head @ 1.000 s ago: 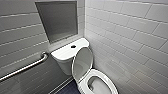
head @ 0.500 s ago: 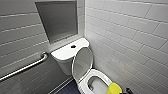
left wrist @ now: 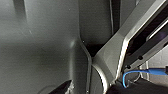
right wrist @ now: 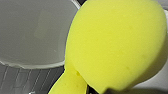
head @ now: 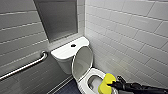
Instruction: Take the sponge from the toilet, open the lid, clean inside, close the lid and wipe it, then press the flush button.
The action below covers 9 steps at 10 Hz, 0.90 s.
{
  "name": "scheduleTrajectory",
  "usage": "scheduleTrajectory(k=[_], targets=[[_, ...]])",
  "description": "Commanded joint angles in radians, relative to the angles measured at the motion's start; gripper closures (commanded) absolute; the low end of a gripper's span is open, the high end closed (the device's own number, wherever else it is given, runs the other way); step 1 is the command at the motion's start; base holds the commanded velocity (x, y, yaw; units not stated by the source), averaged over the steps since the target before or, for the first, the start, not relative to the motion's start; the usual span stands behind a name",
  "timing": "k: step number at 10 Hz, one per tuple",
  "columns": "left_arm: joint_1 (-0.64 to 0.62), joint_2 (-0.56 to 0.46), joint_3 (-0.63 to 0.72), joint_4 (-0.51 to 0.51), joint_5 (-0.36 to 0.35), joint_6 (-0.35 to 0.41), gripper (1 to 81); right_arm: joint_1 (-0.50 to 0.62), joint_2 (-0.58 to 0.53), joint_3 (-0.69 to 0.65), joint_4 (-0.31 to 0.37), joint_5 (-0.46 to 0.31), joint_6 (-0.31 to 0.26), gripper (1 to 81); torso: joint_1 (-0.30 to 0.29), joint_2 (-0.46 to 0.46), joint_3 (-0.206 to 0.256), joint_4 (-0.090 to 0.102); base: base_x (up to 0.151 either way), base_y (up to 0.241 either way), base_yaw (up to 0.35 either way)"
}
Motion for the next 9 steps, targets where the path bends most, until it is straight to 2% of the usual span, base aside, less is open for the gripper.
scheduleTrajectory(k=[1,5,6,8,9], targets=[[0.011,-0.004,0.0,0.013,0.022,0.0,1.0,0.156,-0.003,-0.03,0.05,-0.031,0.0,81.1,0.0,0.0,-0.033,0.0,0.0,0.0,0.0],[0.025,-0.007,-0.007,0.015,0.021,0.0,1.0,0.225,0.044,-0.07,0.066,-0.051,0.006,81.1,0.0,0.0,-0.096,0.0,0.0,0.0,0.0],[0.026,-0.005,-0.008,0.015,0.022,0.0,1.0,0.231,0.064,-0.087,0.063,-0.085,0.008,81.1,0.0,0.0,-0.079,0.0,0.0,0.0,0.0],[0.028,-0.003,-0.011,0.015,0.022,0.0,1.0,0.251,0.102,-0.131,0.064,-0.088,0.008,81.1,0.0,0.001,-0.088,0.0,0.0,0.0,0.0],[0.028,-0.002,-0.013,0.013,0.022,0.0,1.0,0.266,0.121,-0.152,0.066,-0.088,0.009,81.1,0.065,-0.099,-0.087,0.0,0.0,0.0,0.0]])
